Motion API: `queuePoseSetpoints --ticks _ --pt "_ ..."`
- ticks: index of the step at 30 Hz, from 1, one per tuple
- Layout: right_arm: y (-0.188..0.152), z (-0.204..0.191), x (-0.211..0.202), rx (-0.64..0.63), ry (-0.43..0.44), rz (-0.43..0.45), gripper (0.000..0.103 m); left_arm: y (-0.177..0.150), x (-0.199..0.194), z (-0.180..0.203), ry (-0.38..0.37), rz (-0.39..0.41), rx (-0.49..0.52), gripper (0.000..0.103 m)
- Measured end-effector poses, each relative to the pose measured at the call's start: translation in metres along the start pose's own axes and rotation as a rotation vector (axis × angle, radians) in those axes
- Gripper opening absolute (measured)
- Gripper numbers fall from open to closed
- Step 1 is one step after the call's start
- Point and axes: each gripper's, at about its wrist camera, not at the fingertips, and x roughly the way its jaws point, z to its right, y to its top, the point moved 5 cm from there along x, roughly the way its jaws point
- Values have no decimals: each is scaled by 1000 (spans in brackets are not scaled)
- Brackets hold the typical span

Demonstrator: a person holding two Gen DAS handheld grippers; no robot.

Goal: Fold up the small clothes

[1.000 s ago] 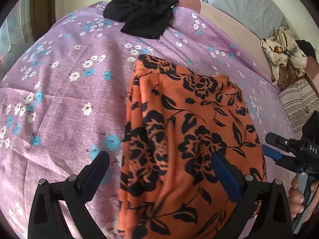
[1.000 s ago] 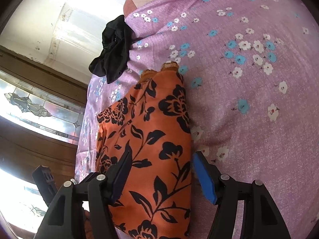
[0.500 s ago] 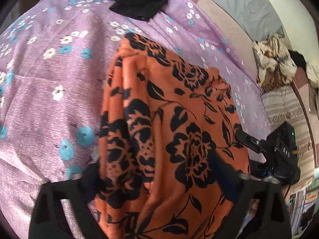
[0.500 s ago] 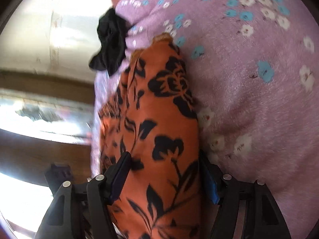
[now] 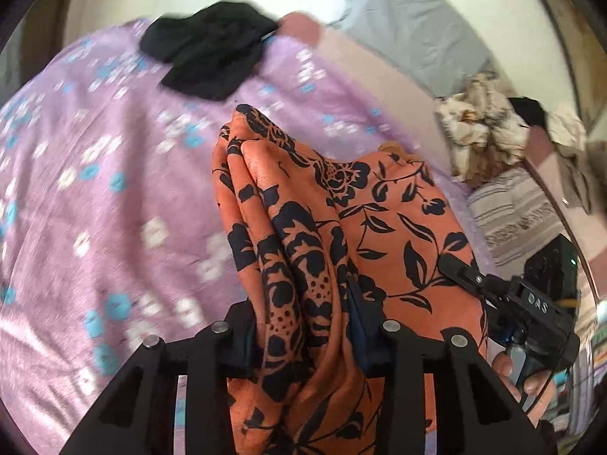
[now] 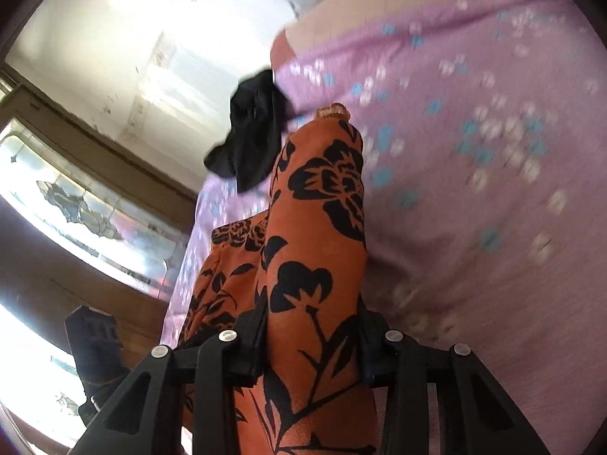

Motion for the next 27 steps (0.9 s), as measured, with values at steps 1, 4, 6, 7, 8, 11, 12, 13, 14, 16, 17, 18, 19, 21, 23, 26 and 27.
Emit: queuePoseSetpoints --ticks 1,4,6,7,8,11,12,13,14,16,17,18,19,21,23,26,27 --pt "4 4 -7 11 4 13 39 1 0 9 -15 13 15 41" --pt "14 17 -32 16 -2 54 39 -3 5 37 -47 9 59 41" --pt "15 31 -46 25 -18 57 39 -9 18 50 -47 -25 76 41" --pt "14 40 -52 37 -32 50 39 -16 28 57 -32 -65 90 41" --pt "13 51 -54 52 -50 34 39 -25 38 62 -7 -111 109 42" --pt "4 91 -39 129 -131 -109 45 -51 65 71 137 -216 207 49" --pt "-2 112 -31 185 -191 -158 49 -53 66 75 168 -205 253 52" --pt "-3 122 -28 214 -208 -175 56 -53 64 81 179 -193 295 53" --pt "-2 126 -27 241 -183 -178 57 -51 62 84 185 -183 317 55" --pt "10 124 -40 237 -179 -133 57 -46 53 85 180 -147 334 57" --pt "19 118 -52 199 -193 -71 57 -45 49 84 179 -134 331 57" --pt "27 111 -65 156 -203 -6 57 -41 46 82 176 -120 320 57" --pt "32 105 -75 126 -204 42 57 -39 44 79 174 -108 310 57" --pt "41 89 -86 62 -174 121 57 -36 40 77 183 -79 309 57" --pt "47 78 -83 25 -165 141 54 -34 31 79 202 -25 342 58" --pt "49 61 -60 8 -143 100 40 -27 26 92 204 53 390 66" --pt "49 57 -48 15 -136 77 39 -28 26 95 207 64 404 72"
